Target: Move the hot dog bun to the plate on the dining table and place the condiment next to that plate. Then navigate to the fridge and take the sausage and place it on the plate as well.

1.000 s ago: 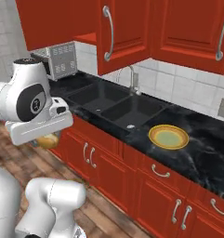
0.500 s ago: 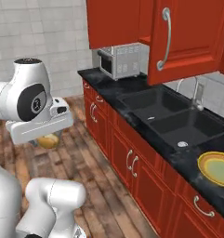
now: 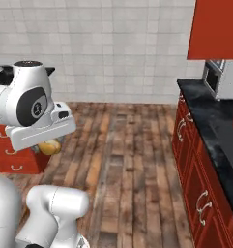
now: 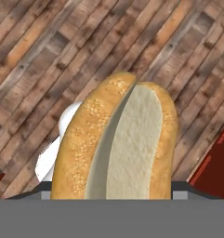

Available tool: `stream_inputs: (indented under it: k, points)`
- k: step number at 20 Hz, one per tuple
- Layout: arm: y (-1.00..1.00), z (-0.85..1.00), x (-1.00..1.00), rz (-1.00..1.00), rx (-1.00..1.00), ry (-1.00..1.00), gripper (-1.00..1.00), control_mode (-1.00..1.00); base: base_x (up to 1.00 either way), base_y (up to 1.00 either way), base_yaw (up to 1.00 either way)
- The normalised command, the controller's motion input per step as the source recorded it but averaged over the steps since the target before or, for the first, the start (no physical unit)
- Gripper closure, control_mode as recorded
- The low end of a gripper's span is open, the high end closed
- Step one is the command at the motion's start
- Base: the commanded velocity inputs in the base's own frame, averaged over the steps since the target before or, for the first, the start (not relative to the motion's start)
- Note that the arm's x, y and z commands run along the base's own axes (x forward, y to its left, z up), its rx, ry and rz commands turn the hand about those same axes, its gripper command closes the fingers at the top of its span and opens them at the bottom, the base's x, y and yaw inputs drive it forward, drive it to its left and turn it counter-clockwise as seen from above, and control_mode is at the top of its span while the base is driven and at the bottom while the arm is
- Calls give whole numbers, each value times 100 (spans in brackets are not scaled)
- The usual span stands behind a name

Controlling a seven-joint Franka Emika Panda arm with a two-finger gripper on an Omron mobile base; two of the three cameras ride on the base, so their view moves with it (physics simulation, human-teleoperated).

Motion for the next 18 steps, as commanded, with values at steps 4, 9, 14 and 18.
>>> stream_inputs:
  k: [4, 9, 14, 18]
  points:
    - [0, 0, 0, 0, 0, 0, 100, 100, 53, 18, 66]
    - [0, 0, 0, 0, 0, 0, 100, 100, 98, 23, 38]
    - [0, 0, 0, 0, 0, 0, 100, 100, 100, 26, 3]
    - [0, 0, 0, 0, 0, 0, 100, 100, 100, 24, 0]
